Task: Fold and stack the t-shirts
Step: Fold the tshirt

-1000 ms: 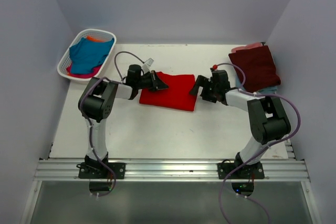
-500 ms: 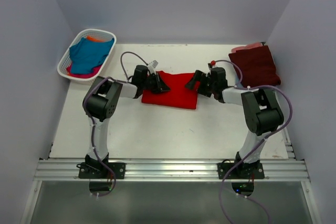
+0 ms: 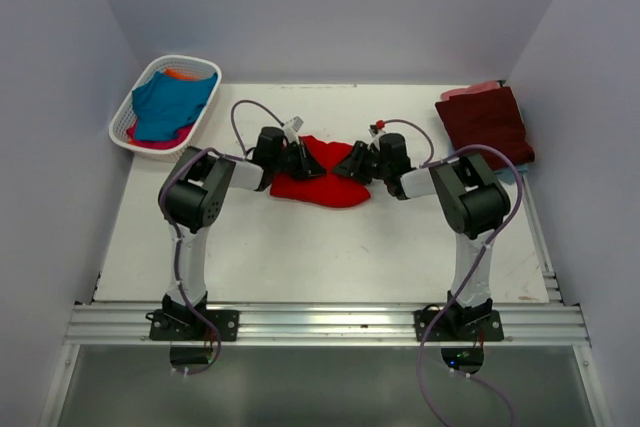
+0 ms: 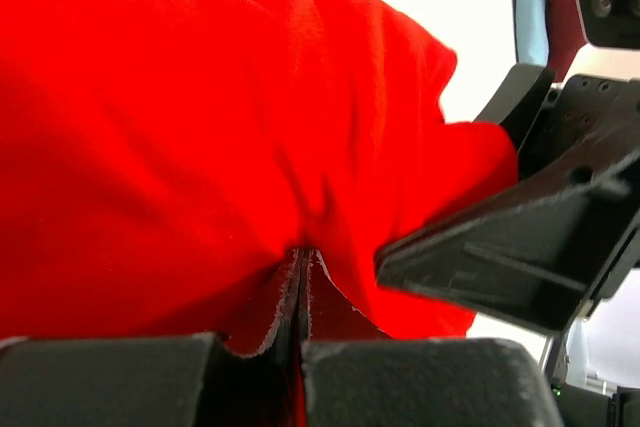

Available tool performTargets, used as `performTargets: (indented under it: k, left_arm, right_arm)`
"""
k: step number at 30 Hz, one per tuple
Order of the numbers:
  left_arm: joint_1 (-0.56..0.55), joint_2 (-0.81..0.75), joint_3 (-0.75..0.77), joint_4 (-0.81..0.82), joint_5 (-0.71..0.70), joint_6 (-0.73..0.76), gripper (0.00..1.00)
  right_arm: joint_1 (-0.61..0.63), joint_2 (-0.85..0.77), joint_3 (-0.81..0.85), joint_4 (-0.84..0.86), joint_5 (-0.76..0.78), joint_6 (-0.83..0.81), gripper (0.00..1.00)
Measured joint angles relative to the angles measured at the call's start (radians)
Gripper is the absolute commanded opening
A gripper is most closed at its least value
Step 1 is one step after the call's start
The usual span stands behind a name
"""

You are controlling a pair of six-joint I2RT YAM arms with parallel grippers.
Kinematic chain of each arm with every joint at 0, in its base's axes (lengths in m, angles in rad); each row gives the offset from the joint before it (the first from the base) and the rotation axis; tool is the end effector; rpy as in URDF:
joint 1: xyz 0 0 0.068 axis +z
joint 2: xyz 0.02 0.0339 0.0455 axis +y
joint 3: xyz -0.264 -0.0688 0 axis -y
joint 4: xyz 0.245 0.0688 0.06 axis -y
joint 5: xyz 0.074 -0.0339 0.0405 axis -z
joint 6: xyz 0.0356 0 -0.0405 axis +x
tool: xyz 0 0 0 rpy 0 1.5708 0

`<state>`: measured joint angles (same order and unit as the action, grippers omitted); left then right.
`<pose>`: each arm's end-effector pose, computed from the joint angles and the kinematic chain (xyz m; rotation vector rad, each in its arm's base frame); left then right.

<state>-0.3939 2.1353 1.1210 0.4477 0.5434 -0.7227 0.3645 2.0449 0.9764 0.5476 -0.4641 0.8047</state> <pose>0.3898 -0.1819 0.1041 -0.0291 2.3036 -1.2004 0.3707 0.1585 0.1099 0.1898 2.2518 1.1568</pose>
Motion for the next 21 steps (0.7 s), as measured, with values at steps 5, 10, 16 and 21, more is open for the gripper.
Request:
performTargets:
  k: [5, 10, 16, 21]
  left_arm:
    - [0.000, -0.004, -0.010, 0.008, 0.006, -0.002, 0.00]
    - [0.000, -0.006, -0.026, 0.033, 0.007, -0.018, 0.00]
    - [0.005, -0.028, -0.053, 0.037, -0.007, -0.018, 0.00]
    - [0.002, -0.087, -0.113, 0.005, 0.003, -0.017, 0.00]
  right_arm:
    - [0.039, -0.003, 0.012, -0.035, 0.003, -0.003, 0.38]
    - [0.043, 0.005, 0.048, -0.114, 0.008, -0.009, 0.03]
    - [0.043, 0.017, 0.076, -0.143, -0.020, 0.003, 0.00]
    - [0.013, 0.017, -0.030, 0.038, -0.129, 0.138, 0.00]
